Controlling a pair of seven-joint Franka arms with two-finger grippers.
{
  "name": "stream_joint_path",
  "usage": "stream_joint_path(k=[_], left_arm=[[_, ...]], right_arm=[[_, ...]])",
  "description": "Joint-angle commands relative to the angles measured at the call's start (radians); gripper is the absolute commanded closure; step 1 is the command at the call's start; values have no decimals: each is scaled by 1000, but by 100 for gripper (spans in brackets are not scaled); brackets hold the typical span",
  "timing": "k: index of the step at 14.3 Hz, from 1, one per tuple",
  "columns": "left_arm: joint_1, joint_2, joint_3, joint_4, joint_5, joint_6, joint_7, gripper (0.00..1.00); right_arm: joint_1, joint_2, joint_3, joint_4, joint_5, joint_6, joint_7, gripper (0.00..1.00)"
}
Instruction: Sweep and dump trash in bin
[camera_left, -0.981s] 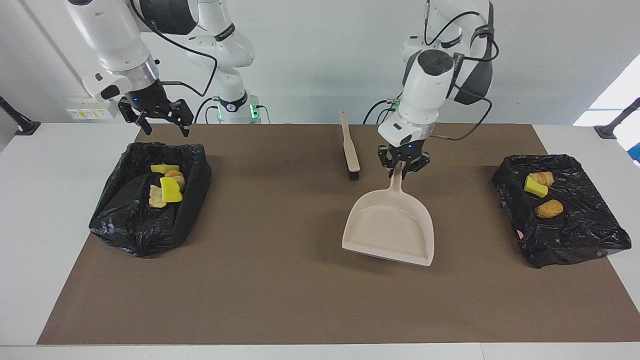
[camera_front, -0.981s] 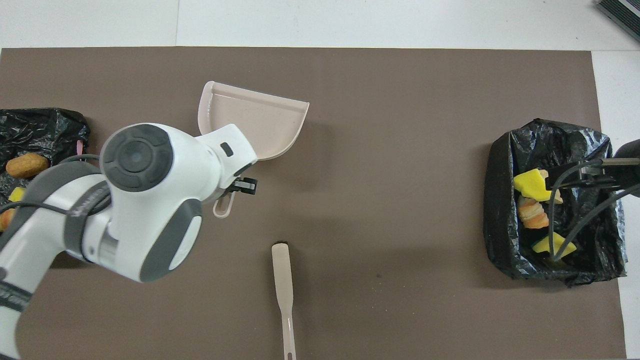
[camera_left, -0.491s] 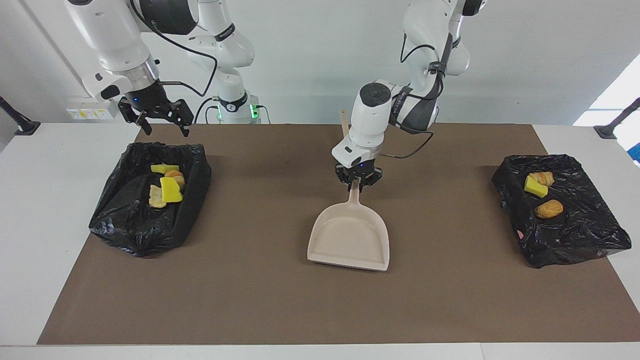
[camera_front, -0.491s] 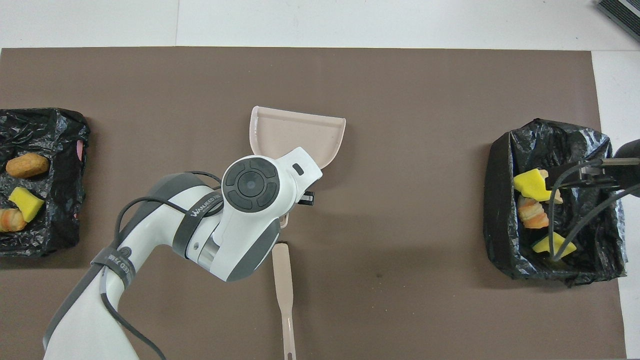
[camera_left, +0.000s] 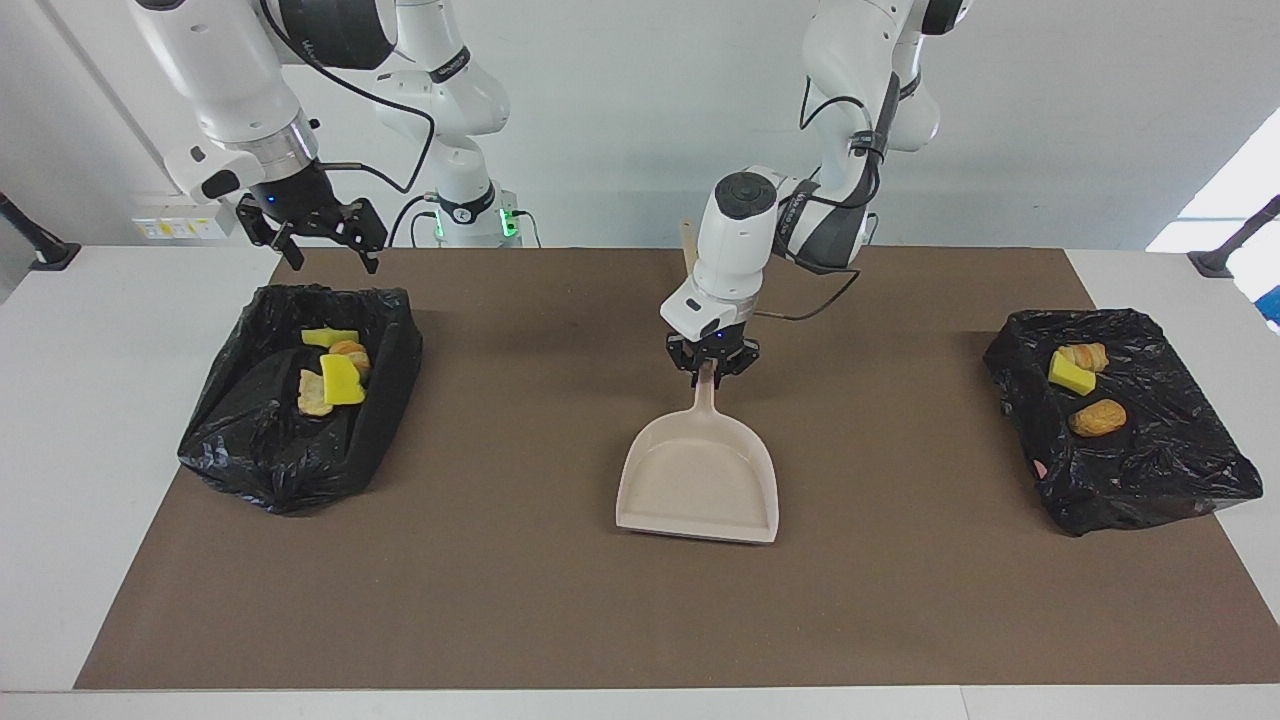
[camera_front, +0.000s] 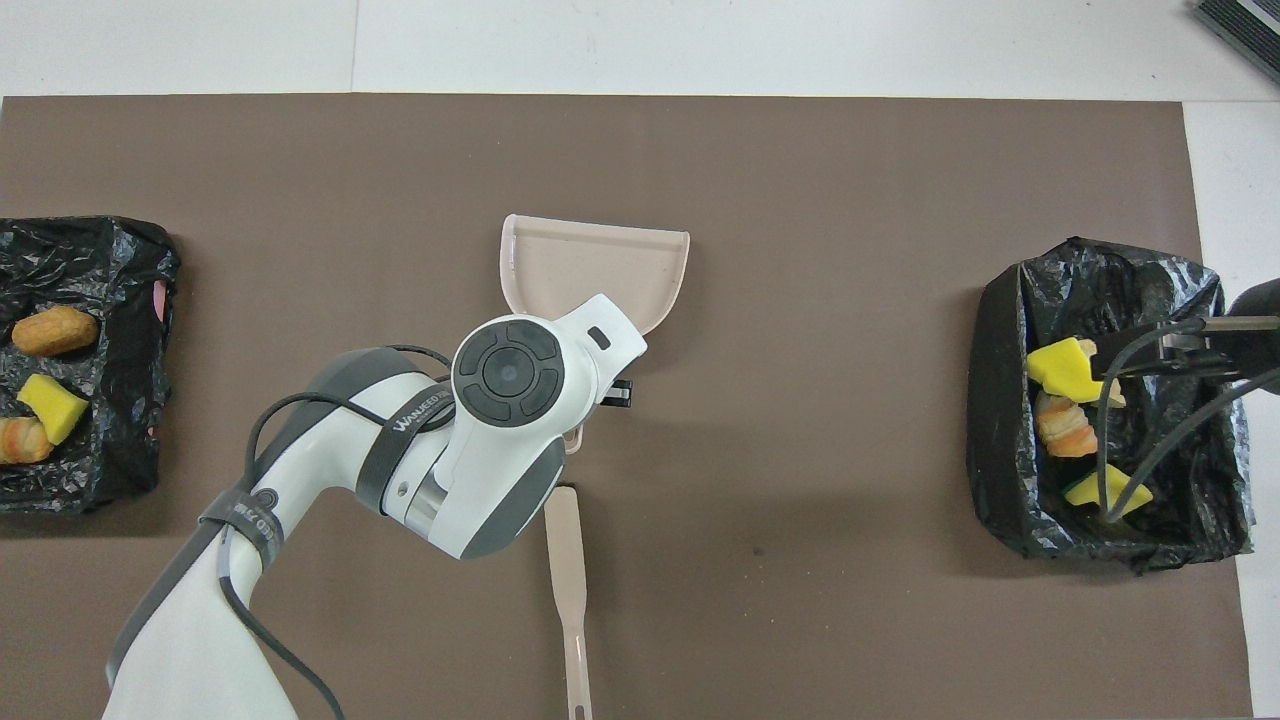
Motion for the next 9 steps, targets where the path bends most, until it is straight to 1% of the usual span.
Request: stream_joint_path(k=[1,4,5,6,8,9], left_arm=[[-18,-1,16,-12,-13,27,-9,100],[-18,-3,16,-15,-13,27,-14,100],[-18,-3,16,-15,-15,27,-32,87],[-18,-3,15,-15,-21,29,-73,68],[-18,-1,16,-14,-44,37,-125,25],[-16,-1,16,-12,-44,35,-126,11]], right_arm=[[-8,-9,4,-4,17,-6,9,0],[-9,-9,3,-4,17,-6,9,0],[-9,-9,3,-4,17,-6,9,0],[-8,-9,5,-4,17,-6,9,0],[-8,-9,3,-4,17,-6,9,0],[-8,-9,3,-4,17,-6,9,0]])
